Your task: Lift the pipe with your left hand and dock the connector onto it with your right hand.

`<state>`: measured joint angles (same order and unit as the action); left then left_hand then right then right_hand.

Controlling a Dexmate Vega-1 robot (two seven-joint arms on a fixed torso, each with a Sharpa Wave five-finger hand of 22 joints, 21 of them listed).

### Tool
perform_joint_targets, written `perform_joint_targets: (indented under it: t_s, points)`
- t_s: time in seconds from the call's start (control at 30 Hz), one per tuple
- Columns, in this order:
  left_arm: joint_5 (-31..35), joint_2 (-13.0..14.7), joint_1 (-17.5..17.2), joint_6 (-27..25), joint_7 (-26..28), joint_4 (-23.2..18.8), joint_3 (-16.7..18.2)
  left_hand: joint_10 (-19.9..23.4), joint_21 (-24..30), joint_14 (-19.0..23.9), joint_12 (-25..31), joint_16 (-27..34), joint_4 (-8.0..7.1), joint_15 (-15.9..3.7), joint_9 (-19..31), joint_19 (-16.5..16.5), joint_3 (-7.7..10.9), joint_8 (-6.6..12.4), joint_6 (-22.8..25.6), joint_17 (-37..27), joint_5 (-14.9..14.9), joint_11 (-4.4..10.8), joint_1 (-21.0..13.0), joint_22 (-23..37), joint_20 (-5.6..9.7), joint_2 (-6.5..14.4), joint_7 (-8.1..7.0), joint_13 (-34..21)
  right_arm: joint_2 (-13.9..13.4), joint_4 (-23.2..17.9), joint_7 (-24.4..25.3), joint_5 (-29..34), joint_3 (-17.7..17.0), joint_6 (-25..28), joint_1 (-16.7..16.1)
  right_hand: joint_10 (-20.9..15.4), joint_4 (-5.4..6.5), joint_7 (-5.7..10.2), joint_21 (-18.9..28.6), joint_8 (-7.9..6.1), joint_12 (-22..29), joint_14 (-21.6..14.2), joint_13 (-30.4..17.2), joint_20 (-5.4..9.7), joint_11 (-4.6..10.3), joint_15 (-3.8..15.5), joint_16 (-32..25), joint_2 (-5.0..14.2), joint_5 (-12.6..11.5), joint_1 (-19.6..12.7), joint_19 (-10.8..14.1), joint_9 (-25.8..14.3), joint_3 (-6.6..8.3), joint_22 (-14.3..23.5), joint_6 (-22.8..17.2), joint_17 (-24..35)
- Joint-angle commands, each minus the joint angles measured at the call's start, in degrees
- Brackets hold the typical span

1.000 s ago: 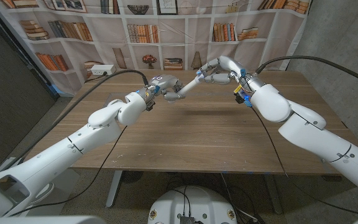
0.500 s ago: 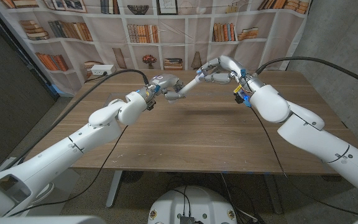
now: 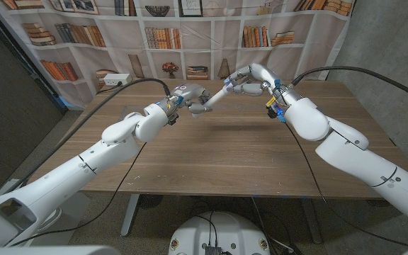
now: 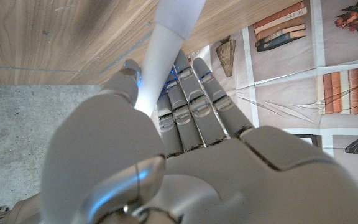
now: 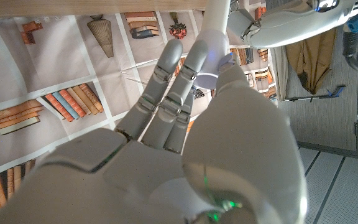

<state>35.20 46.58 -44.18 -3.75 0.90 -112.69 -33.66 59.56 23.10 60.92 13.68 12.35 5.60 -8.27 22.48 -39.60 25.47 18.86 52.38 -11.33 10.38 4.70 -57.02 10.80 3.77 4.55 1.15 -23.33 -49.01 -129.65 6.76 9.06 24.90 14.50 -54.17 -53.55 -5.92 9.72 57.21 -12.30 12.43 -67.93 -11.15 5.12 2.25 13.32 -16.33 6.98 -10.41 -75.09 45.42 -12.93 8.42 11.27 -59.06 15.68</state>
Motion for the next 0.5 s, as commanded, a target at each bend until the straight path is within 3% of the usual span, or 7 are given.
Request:
perform_joint_targets:
  t_s: [0.03, 0.3, 0.5]
  points:
    - [-0.38, -0.41, 0.06, 0.35, 0.34, -0.08, 0.01, 0.68, 0.26, 0.38, 0.18, 0.38, -2.86, -0.32, 0.20, -0.45, 3.34, 0.08, 3.75, -0.24, 0.26, 0.66, -3.22, 0.11, 1.96, 3.59, 3.40, -0.28, -0.20, -0.23, -0.21, -0.14, -0.12, -0.25, -0.31, -11.09, 0.19, -0.07, 0.42, 0.03, 1.16, -0.45, -0.22, 7.41, 6.82, 0.17, 0.10, 1.89, -0.55, -1.28, 0.66, -0.22, 0.60, 0.08, -0.37, 0.06]
    - [-0.41, -0.46, 0.26, 0.07, -0.06, -0.08, -0.07, 0.68, 0.32, 0.49, 0.13, 0.42, -2.86, -0.31, 0.27, -0.48, 3.41, -0.01, 3.76, -0.24, 0.27, 0.49, -3.24, 0.11, 1.99, 3.57, 3.31, -0.45, -0.26, -0.38, -0.34, 0.19, 0.00, 0.30, -0.25, -10.55, 0.10, 0.03, 0.35, 0.09, 0.86, -0.57, -0.21, 7.41, 6.79, 0.22, 0.14, 1.88, -0.55, -1.40, 0.71, -0.26, 0.72, -0.04, -0.22, 0.07]
    - [-0.31, -0.53, 0.37, -0.18, -0.33, 0.01, -0.28, 0.70, 0.34, 0.44, 0.10, 0.39, -2.87, -0.30, 0.26, -0.45, 3.45, -0.13, 3.76, -0.25, 0.27, 0.57, -3.24, 0.11, 2.02, 3.54, 3.50, -0.59, -0.59, -1.05, -0.31, 0.47, -0.19, 1.07, -0.64, -9.63, 0.77, 1.14, 0.29, 0.22, 0.53, -0.23, -0.37, 7.30, 7.85, -0.02, 0.45, 1.33, -0.03, 0.12, -0.11, -0.93, 0.20, -0.09, 1.10, 0.13]
